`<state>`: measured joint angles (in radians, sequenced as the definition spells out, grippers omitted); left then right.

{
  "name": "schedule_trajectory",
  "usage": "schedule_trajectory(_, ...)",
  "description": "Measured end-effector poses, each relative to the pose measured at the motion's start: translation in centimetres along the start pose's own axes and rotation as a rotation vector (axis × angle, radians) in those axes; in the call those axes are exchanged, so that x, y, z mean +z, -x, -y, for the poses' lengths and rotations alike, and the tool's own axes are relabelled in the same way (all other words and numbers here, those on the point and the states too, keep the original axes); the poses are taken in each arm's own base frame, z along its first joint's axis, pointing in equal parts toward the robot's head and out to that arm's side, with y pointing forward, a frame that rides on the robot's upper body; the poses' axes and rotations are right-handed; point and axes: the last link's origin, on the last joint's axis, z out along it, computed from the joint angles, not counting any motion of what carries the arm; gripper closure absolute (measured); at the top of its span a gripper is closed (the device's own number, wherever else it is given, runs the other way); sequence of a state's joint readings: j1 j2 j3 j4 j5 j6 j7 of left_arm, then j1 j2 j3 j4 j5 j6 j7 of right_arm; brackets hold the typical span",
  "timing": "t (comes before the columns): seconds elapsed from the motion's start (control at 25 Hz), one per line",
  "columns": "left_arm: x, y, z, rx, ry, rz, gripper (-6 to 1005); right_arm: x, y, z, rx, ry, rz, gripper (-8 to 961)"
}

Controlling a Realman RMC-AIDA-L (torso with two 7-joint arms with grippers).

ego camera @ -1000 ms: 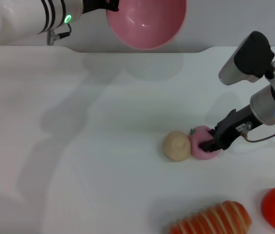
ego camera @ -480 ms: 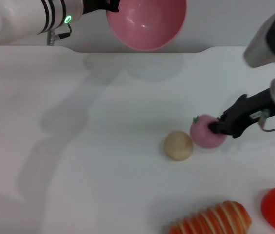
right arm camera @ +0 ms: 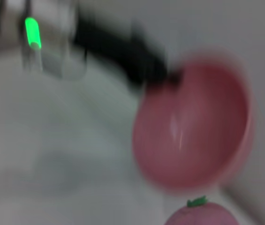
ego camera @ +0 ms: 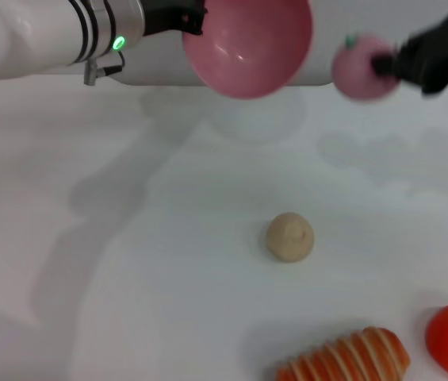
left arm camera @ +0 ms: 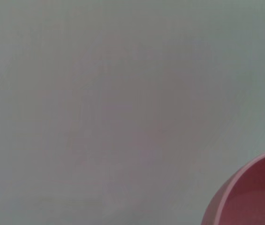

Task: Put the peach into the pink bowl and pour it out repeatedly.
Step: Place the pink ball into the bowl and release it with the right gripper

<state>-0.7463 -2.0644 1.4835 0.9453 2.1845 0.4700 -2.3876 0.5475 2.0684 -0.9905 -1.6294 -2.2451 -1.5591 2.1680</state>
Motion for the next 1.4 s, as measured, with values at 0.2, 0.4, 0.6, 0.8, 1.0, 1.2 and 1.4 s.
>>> schedule_trajectory(0.2,0.2,0.4,-1.4,0.005,0.072,0.060,957,-3.0,3.2,-0.4,-0.075,-0.010,0.203,921)
schedule_trajectory(0.4,0.3,0.4,-3.9,0.023,0.188,0.153,957,-2.5,4.0,-0.1,-0.098,0.005,0.249,921)
schedule_trajectory(0.6,0.1,0.2,-5.6,0.047,0.270,0.259,957,0.1,3.4,0.0,-0.079,0.088,0.223,920)
schedule_trajectory(0.8,-0.1,0.3,-5.5,0.066,0.240,0.382,956,2.4,2.4,-0.6,-0.085,0.157,0.154,918)
schedule_trajectory(1.0,-0.4,0.6,-4.3,0.049,0.180,0.458,956,3.9,1.2,-1.4,-0.112,0.180,0.066,914)
schedule_trajectory(1.2,-0.7,0.8,-4.2,0.046,0.183,0.489,956,5.0,0.2,-0.9,-0.082,0.164,0.055,832)
schedule_trajectory(1.4,-0.7,0.8,-4.3,0.050,0.186,0.494,956,5.3,0.1,-0.6,-0.081,0.147,0.066,561)
